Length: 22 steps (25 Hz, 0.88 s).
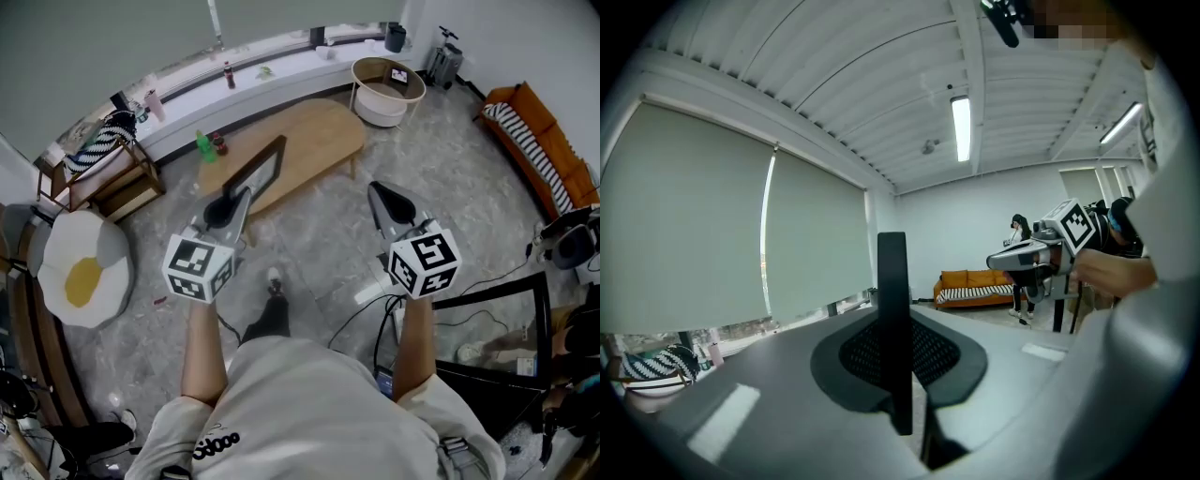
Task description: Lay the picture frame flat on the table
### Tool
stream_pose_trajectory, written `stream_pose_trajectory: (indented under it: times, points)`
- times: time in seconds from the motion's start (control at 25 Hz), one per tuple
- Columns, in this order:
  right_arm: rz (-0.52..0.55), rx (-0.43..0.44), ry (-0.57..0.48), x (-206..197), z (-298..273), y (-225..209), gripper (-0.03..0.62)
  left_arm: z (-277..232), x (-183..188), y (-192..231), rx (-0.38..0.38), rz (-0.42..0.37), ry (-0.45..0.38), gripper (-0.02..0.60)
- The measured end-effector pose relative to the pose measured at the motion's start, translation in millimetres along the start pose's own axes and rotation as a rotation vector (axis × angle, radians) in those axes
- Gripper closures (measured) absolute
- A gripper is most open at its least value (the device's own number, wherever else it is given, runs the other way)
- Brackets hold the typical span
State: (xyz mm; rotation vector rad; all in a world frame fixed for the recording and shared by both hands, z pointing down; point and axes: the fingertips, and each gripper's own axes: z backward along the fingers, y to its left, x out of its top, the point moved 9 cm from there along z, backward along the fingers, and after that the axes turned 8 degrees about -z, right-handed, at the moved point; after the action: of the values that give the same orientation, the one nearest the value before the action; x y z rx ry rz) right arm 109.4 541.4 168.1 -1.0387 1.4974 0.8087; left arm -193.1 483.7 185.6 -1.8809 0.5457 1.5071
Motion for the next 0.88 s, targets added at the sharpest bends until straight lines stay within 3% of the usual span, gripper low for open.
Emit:
stream_pose_trajectory:
  times: [0.88]
  points:
    - [0.019,-0.039,0.003,53,-179,-70,0.591,-155,-23,146,-0.055,-0.028,0.011,0.56]
